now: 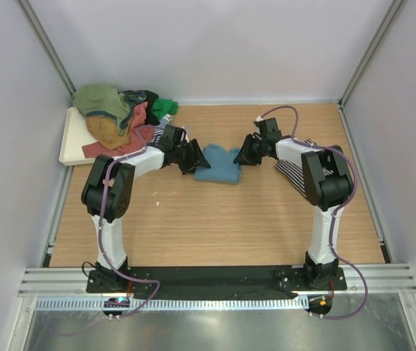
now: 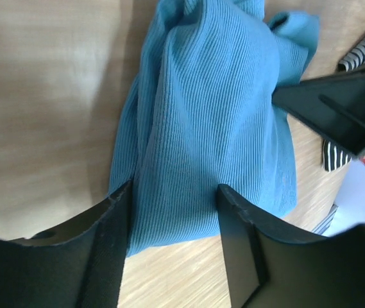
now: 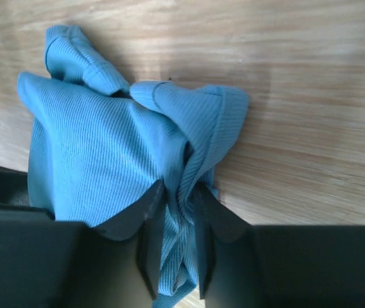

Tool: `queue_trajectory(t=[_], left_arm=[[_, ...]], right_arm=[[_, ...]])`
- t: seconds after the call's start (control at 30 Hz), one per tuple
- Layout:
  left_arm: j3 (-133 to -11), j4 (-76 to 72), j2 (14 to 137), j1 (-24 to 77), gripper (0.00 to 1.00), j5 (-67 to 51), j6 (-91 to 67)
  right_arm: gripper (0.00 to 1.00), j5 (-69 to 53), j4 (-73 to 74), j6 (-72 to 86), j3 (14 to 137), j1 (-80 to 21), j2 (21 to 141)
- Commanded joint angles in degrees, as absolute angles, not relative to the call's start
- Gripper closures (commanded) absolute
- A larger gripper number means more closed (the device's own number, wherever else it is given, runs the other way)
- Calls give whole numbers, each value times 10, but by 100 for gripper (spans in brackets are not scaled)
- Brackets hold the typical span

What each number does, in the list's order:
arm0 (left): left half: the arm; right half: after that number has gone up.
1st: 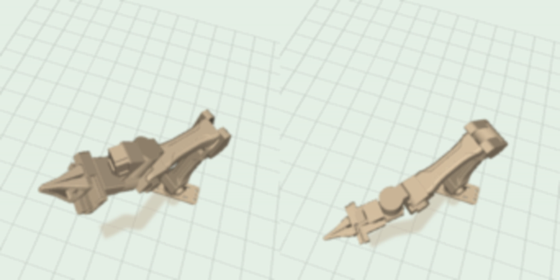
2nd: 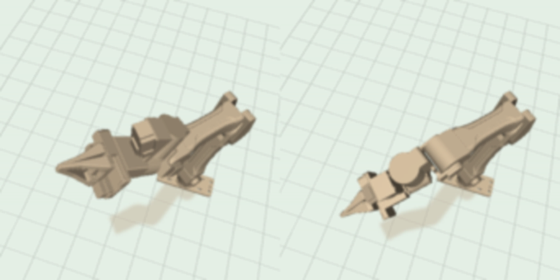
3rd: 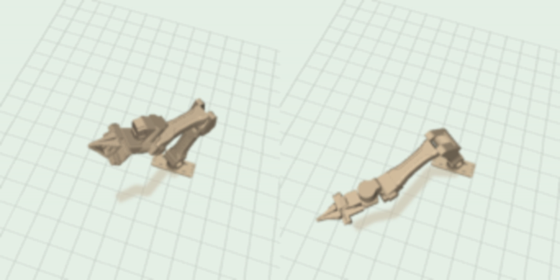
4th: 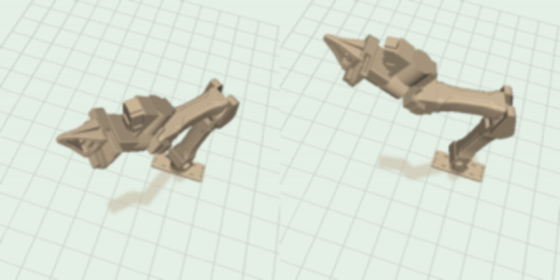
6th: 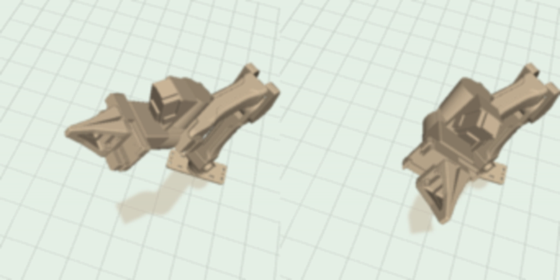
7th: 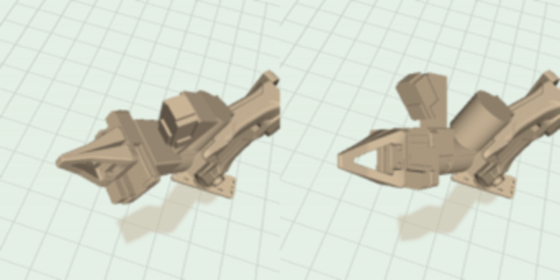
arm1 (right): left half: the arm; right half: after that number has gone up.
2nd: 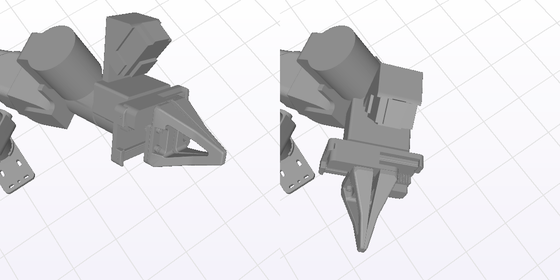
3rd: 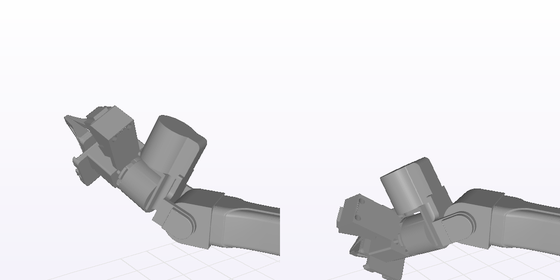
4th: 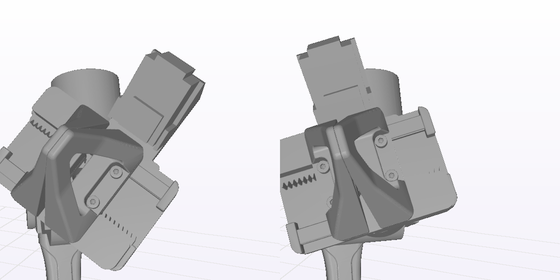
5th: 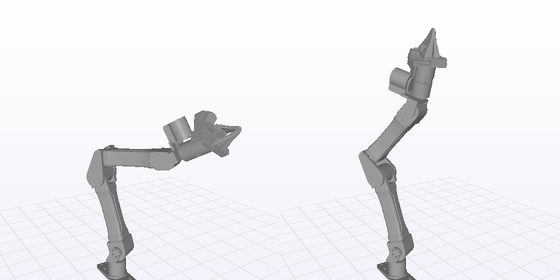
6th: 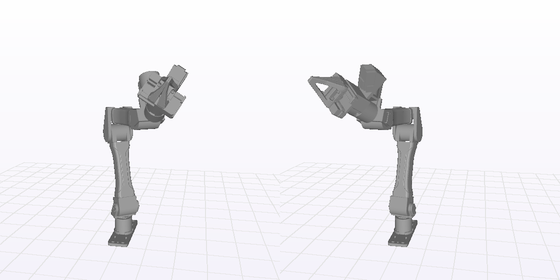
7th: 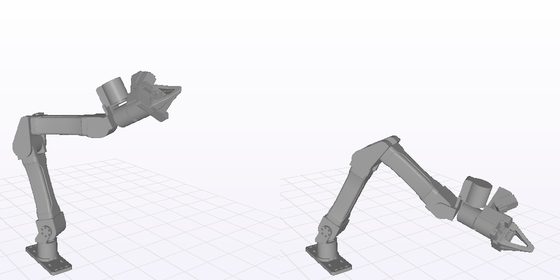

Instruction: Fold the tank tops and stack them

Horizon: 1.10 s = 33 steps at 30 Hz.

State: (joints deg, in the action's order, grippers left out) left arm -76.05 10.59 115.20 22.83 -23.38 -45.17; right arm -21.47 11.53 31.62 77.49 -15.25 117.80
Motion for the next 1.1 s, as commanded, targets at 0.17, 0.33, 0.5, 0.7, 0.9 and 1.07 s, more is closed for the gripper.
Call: queue_trajectory(t=[0.17, 0.33, 0.5, 0.7, 0.9, 1.07], left_arm=[[-637, 28, 1030, 279, 52, -190, -476], [-546, 21, 926, 322, 51, -122, -496], [-461, 31, 856, 326, 27, -93, -517], [-500, 93, 851, 321, 18, -64, -479], [-587, 112, 917, 303, 25, -74, -439], [-634, 113, 954, 294, 32, -82, -418]], right_arm=[[82, -258, 86, 310, 717, -159, 1147], [79, -258, 78, 306, 644, -178, 1093], [66, -241, 70, 301, 576, -193, 1033], [62, -222, 85, 291, 576, -202, 1000], [62, -199, 110, 282, 601, -210, 1001], [62, -164, 138, 273, 617, -214, 996]])
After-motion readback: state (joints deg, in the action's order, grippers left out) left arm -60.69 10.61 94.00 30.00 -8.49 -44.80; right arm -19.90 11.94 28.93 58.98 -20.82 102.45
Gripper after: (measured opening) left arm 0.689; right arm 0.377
